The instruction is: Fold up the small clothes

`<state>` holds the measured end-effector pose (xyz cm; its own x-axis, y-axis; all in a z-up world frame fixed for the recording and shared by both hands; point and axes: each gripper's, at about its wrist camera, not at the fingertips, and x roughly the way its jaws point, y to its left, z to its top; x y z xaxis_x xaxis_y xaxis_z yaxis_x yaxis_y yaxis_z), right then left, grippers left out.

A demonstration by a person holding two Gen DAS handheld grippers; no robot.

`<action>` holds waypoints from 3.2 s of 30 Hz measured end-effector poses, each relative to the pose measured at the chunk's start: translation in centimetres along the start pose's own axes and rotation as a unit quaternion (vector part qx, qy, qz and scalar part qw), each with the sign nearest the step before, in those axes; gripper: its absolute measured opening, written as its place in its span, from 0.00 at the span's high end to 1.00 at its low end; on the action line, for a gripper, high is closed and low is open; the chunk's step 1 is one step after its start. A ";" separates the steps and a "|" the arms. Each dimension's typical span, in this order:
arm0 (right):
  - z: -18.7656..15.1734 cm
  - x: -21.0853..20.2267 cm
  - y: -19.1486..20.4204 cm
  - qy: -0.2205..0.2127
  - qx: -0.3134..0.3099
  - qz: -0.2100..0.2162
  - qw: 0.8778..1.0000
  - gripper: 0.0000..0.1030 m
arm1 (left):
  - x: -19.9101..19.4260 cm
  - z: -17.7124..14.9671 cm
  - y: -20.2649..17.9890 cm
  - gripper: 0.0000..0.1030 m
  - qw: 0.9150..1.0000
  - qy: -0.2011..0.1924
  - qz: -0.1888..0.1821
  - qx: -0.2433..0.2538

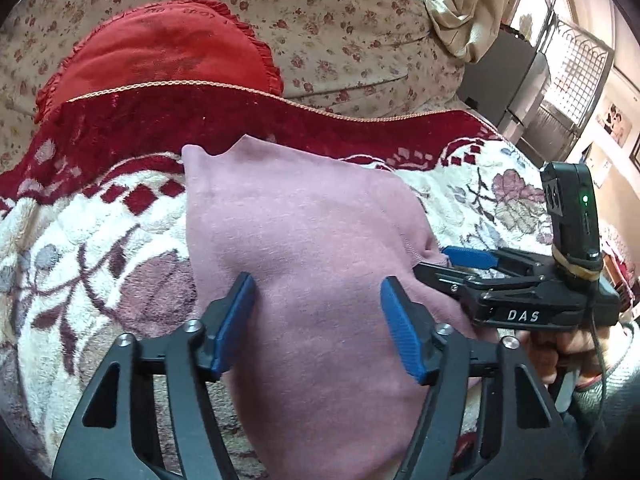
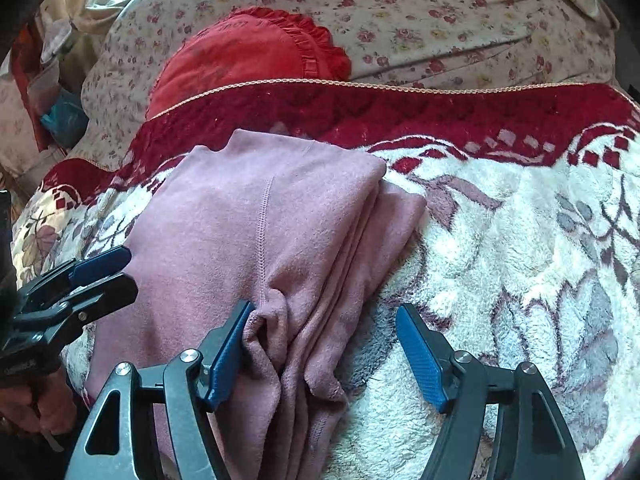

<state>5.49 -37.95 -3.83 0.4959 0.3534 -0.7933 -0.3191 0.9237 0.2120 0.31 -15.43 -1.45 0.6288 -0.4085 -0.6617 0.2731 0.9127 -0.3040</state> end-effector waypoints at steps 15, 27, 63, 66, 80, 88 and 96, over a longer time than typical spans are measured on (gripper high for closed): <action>-1.7 -0.8 2.0 -0.062 -0.018 -0.062 0.996 0.32 | -0.1 0.1 -0.1 0.26 1.000 -0.004 -0.014 -0.016; -1.8 -0.3 1.4 -0.058 0.019 -0.063 0.996 0.24 | -0.1 -0.2 0.1 0.24 0.999 -0.005 -0.027 -0.025; -2.5 1.0 -4.3 -0.086 0.201 0.190 0.957 0.60 | 2.4 2.3 9.4 0.21 0.961 0.033 -0.144 -0.235; -2.7 0.9 -4.7 -0.088 0.219 0.207 0.949 0.60 | 2.5 2.4 8.9 0.21 0.963 0.034 -0.142 -0.226; -2.0 -0.1 -3.6 -0.114 0.194 0.207 0.952 0.76 | 1.2 2.3 6.9 0.78 0.986 0.009 -0.079 -0.146; 0.9 -3.4 -0.9 -0.177 0.173 0.248 0.937 0.76 | -4.8 5.8 6.7 0.78 0.991 -0.042 -0.074 -0.099; 5.2 -0.3 2.5 -0.178 0.191 0.319 0.911 0.76 | -6.7 8.6 12.9 0.78 0.989 -0.024 -0.031 -0.143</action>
<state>8.73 -35.00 -0.11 0.5597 0.7992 -0.2190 -0.3638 0.4745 0.8016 5.89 -0.82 4.93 0.6524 -0.4561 -0.6053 0.0993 0.8432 -0.5283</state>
